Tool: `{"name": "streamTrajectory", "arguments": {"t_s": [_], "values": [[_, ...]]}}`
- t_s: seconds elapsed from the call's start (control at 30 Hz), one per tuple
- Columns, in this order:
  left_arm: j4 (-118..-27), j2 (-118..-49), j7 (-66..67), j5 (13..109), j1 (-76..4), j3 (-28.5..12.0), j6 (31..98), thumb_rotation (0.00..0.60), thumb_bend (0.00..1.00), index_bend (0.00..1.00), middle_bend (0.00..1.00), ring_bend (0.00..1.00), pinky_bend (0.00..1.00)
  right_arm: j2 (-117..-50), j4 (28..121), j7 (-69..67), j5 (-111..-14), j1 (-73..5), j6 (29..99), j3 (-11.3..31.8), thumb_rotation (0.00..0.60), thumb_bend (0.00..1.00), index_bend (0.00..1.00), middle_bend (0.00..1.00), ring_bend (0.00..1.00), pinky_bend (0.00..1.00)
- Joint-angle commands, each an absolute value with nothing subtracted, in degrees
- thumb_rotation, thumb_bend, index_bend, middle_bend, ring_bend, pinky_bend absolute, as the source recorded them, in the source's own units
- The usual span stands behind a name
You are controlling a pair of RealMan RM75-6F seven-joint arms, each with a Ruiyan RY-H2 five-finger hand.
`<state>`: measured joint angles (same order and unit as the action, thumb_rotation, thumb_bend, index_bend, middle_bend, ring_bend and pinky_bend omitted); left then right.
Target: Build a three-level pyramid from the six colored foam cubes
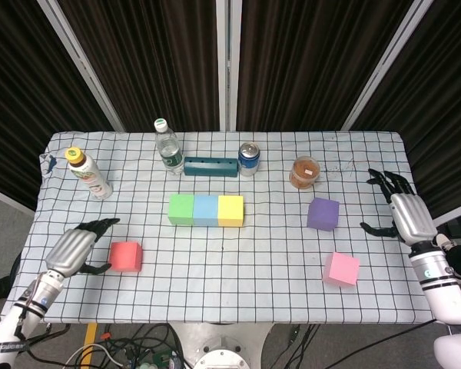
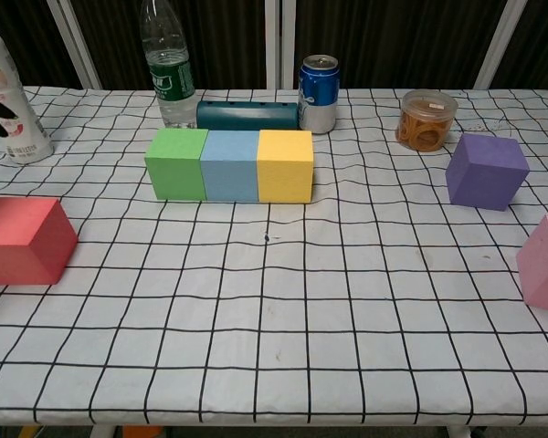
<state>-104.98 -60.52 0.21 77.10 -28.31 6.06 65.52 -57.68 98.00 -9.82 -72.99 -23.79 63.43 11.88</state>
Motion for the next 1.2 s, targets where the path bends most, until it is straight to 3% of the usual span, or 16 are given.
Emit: {"name": "streamTrajectory", "arguments": {"t_s": [0.03, 0.53, 0.77, 1.03, 1.2], "values": [[-104.6, -62.3, 1.5, 77.4, -28.0, 6.3, 64.0, 0.600, 0.16, 0.10, 0.14, 0.18, 0.24, -57.9, 98.0, -9.7, -73.0, -23.9, 63.2, 11.8, 0.600, 0.10, 0.00, 0.20, 0.00, 0.00], [-100.8, -67.7, 12.0, 71.8, -27.7, 4.9, 60.1, 0.600, 0.16, 0.10, 0.14, 0.18, 0.22, -57.8, 98.3, -9.9, -72.7, -23.7, 63.1, 11.5, 0.600, 0.10, 0.00, 0.20, 0.00, 0.00], [-98.9, -69.5, 12.3, 71.1, -27.5, 3.4, 59.9, 0.600, 0.16, 0.16, 0.16, 0.18, 0.23, -57.9, 98.6, -9.7, -73.0, -23.7, 63.4, 11.6, 0.600, 0.10, 0.00, 0.20, 0.00, 0.00], [-96.1, -71.6, 11.4, 72.5, -26.7, 2.4, 60.9, 0.600, 0.16, 0.29, 0.28, 0.28, 0.23, -57.5, 99.2, -9.0, -72.7, -23.5, 63.8, 11.6, 0.600, 0.10, 0.00, 0.20, 0.00, 0.00], [-95.0, -72.4, 8.7, 73.8, -26.2, 1.6, 61.7, 0.600, 0.16, 0.42, 0.43, 0.41, 0.29, -57.4, 99.4, -8.9, -72.6, -23.5, 63.8, 11.6, 0.600, 0.10, 0.00, 0.20, 0.00, 0.00]]}}
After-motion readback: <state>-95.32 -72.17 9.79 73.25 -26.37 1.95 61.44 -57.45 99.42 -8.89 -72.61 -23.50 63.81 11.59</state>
